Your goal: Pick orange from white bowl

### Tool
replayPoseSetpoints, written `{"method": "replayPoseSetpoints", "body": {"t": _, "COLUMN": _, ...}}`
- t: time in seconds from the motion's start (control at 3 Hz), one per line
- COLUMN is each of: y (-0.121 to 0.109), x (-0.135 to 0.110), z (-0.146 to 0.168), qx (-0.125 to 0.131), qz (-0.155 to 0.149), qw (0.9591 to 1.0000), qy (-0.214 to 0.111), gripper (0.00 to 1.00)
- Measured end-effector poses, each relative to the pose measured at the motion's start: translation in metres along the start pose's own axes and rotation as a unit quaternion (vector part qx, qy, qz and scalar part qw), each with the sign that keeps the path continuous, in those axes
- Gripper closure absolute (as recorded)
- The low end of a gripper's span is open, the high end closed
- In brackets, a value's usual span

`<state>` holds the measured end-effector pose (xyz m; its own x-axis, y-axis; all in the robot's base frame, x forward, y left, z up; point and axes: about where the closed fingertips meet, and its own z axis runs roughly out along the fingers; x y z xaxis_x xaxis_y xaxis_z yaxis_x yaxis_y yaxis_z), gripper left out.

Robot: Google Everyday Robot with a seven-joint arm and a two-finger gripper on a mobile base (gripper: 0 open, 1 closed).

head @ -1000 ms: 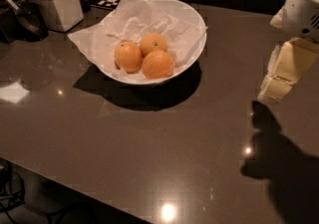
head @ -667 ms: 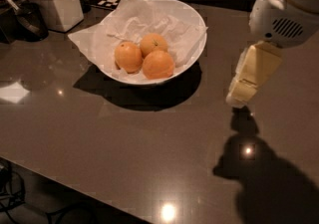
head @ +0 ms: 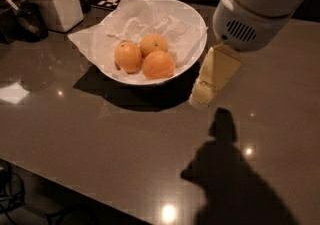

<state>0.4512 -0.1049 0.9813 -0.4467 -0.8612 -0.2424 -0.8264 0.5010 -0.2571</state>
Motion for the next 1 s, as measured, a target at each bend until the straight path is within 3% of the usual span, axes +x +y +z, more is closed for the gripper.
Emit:
{"method": "replayPoseSetpoints", "body": {"t": 0.33, "y": 0.0, "x": 0.0, "z": 0.0, "qx": 0.0, "qz": 0.0, "qw": 1.0, "qy": 0.0, "gripper": 0.0}}
{"method": "replayPoseSetpoints", "body": {"t": 0.67, "y": -0.007, "x": -0.067, "z": 0.012, "qx": -0.005, "qz": 0.02, "qw": 0.9998, "qy": -0.007, "gripper": 0.0}}
{"method": "replayPoseSetpoints", "body": {"t": 1.0, "y": -0.008, "x": -0.066, "z": 0.011, "qx": -0.005, "qz": 0.022, "qw": 0.9997, "qy": -0.01, "gripper": 0.0}}
